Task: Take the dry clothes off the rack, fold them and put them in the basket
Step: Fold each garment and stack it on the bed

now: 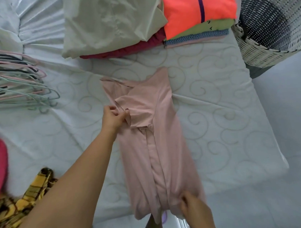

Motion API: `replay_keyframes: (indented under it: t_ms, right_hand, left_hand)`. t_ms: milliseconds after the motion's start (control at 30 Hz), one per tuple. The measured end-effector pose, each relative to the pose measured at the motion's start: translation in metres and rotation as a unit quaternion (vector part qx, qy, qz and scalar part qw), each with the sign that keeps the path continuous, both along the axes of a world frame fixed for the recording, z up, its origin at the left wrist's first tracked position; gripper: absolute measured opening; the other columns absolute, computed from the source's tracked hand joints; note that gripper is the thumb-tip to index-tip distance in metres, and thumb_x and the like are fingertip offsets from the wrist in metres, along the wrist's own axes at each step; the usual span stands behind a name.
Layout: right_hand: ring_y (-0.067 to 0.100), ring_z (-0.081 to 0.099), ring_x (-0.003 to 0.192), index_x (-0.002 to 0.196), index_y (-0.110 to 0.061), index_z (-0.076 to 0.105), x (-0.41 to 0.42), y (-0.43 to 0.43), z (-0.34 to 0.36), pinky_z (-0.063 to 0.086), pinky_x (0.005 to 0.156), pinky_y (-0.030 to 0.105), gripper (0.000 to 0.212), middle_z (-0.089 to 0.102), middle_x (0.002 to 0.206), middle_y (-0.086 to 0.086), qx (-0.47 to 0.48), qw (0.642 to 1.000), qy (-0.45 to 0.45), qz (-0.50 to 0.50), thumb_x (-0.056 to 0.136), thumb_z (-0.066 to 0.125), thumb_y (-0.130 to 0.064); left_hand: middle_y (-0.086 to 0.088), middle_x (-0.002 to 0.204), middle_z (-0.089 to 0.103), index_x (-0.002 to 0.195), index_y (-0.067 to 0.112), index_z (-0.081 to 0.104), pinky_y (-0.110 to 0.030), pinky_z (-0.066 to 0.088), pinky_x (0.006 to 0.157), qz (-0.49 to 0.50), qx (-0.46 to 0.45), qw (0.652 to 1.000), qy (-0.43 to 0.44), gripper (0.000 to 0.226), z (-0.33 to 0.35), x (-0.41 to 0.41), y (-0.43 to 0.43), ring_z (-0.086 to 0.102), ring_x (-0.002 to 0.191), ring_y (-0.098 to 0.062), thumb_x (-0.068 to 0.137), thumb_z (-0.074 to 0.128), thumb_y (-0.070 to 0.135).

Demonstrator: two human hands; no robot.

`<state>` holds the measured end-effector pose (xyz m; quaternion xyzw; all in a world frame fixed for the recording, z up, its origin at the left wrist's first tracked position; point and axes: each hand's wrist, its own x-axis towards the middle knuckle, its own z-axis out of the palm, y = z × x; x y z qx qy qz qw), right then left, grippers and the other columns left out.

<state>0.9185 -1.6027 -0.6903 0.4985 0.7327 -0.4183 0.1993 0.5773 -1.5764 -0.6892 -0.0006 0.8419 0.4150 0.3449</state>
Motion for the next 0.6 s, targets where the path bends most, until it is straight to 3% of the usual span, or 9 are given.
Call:
replay_keyframes:
  t_ms: [33,133,200,300,433,533,600]
  right_hand:
    - [0.023,0.057,0.103,0.097,-0.032,0.044,0.006,0.007,-0.001,0.036,0.072,0.028,0.011,0.055,0.101,-0.001,0.005,0.998,-0.007,-0.061,0.089,0.051,-0.036]
    - [0.029,0.052,0.100,0.110,-0.009,0.053,0.012,0.027,-0.003,0.039,0.075,0.032,0.040,0.044,0.102,0.003,0.080,0.977,0.019,-0.198,0.076,0.073,-0.017]
    - [0.028,0.051,0.096,0.097,-0.011,0.055,0.008,0.033,-0.003,0.041,0.076,0.033,0.033,0.043,0.100,0.003,0.070,0.971,0.015,-0.226,0.073,0.076,-0.018]
    - [0.030,0.051,0.092,0.070,-0.023,0.047,0.006,0.038,-0.004,0.036,0.073,0.031,0.030,0.042,0.093,0.005,0.065,0.978,0.020,-0.195,0.073,0.075,-0.012]
    - [0.026,0.050,0.075,0.069,-0.022,0.032,0.017,0.047,0.003,0.037,0.068,0.035,0.035,0.052,0.081,0.008,-0.019,0.988,-0.037,-0.151,0.082,0.065,-0.016]
    - [0.022,0.054,0.085,0.084,-0.022,0.039,0.014,0.065,0.010,0.040,0.072,0.031,0.028,0.053,0.093,0.005,-0.035,0.997,-0.051,-0.041,0.081,0.067,-0.024]
    - [0.027,0.058,0.095,0.091,-0.019,0.044,-0.002,0.080,0.011,0.044,0.075,0.035,0.024,0.054,0.098,0.008,0.069,0.997,-0.016,0.025,0.081,0.064,-0.026]
  left_hand:
    - [-0.002,0.085,0.050,0.105,0.011,0.042,-0.037,0.047,0.076,-0.006,-0.003,1.000,-0.006,0.037,0.004,0.007,-0.008,0.055,0.081,-0.023,0.082,0.070,0.017]
    - [-0.010,0.097,0.052,0.112,0.003,0.047,-0.034,0.043,0.075,-0.028,-0.086,0.995,0.037,0.043,0.007,0.046,-0.047,0.054,0.086,-0.025,0.080,0.072,0.016]
    - [-0.014,0.100,0.054,0.106,0.004,0.046,-0.036,0.046,0.078,-0.017,-0.103,0.994,0.043,0.044,0.003,0.084,-0.078,0.056,0.089,-0.028,0.075,0.076,0.015]
    - [-0.012,0.098,0.057,0.097,0.011,0.042,-0.037,0.048,0.077,0.030,-0.119,0.992,-0.025,0.042,0.000,0.140,-0.107,0.058,0.089,-0.028,0.074,0.077,0.014]
    - [-0.009,0.100,0.063,0.096,0.015,0.048,-0.031,0.040,0.069,0.011,-0.172,0.982,-0.083,0.029,0.003,0.183,-0.129,0.056,0.086,-0.023,0.078,0.071,0.020]
    - [-0.011,0.102,0.058,0.099,0.013,0.050,-0.034,0.041,0.077,-0.026,-0.205,0.978,0.014,0.037,0.008,0.176,-0.129,0.056,0.095,-0.029,0.074,0.075,0.018]
    - [-0.011,0.100,0.052,0.104,0.004,0.054,-0.032,0.041,0.080,-0.030,-0.168,0.979,0.112,0.036,0.015,0.154,-0.111,0.054,0.095,-0.031,0.075,0.074,0.012]
